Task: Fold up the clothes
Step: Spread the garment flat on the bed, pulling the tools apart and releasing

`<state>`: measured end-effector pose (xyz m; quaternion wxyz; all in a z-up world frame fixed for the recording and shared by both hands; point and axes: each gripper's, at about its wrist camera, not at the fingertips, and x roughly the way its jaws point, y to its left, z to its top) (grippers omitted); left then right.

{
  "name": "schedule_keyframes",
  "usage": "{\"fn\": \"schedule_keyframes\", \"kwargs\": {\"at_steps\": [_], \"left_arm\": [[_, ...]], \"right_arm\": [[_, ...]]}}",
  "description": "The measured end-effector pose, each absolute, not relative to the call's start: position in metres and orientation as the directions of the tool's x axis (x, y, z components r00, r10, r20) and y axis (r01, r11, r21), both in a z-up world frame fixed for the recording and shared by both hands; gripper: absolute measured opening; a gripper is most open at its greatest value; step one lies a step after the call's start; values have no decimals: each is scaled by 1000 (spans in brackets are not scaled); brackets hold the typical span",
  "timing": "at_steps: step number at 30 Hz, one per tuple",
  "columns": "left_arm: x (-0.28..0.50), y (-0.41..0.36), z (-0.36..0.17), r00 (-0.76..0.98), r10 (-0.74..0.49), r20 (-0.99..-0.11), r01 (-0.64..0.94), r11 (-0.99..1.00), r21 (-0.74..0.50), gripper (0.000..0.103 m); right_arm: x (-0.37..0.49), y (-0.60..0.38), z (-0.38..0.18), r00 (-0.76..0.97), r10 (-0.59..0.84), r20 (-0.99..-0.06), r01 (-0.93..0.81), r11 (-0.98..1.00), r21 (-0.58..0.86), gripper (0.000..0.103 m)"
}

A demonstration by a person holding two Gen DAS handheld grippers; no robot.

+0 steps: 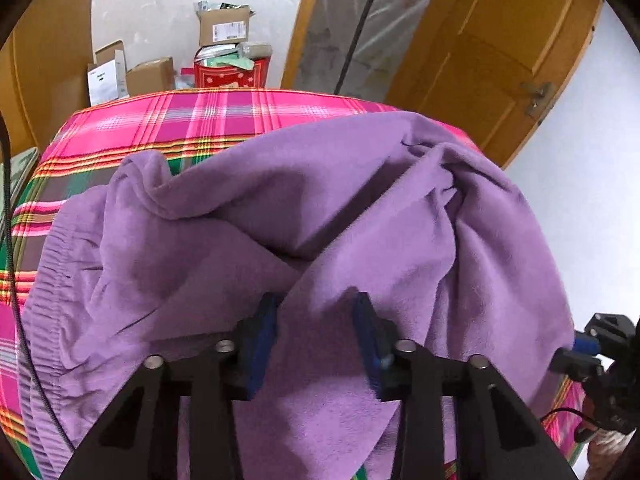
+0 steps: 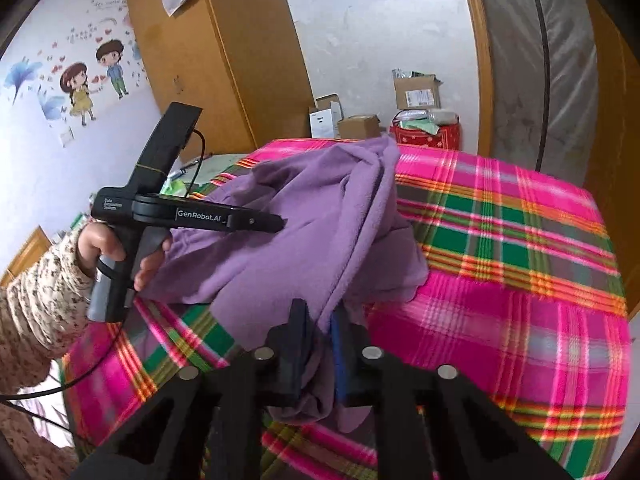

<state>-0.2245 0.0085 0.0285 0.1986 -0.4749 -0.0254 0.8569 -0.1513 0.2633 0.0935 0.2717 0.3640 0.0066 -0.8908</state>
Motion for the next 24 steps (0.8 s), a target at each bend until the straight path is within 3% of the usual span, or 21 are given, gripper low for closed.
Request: {"fn": "schedule_keyframes", "kwargs": {"at_steps": [2, 5, 14, 24], "left_arm": [[-224, 9, 27, -468, 361, -807, -317, -921, -229, 12], [-223, 8, 27, -462, 370, -806, -323, -916, -236, 8], [-215, 8, 39, -479, 412, -776, -336, -902, -271, 7], [-199, 17, 42, -453, 461, -763, -396, -871, -291, 7]], "right_arm": [[-150, 264, 100, -609, -466, -642, 492, -857, 155, 9], [-151, 271, 112, -647, -432, -628, 484, -869, 99, 9], [-182, 309, 151, -778, -201, -596, 326, -939, -109, 9], [-218, 354, 132, -792, -17, -610, 152, -974, -170, 9]]}}
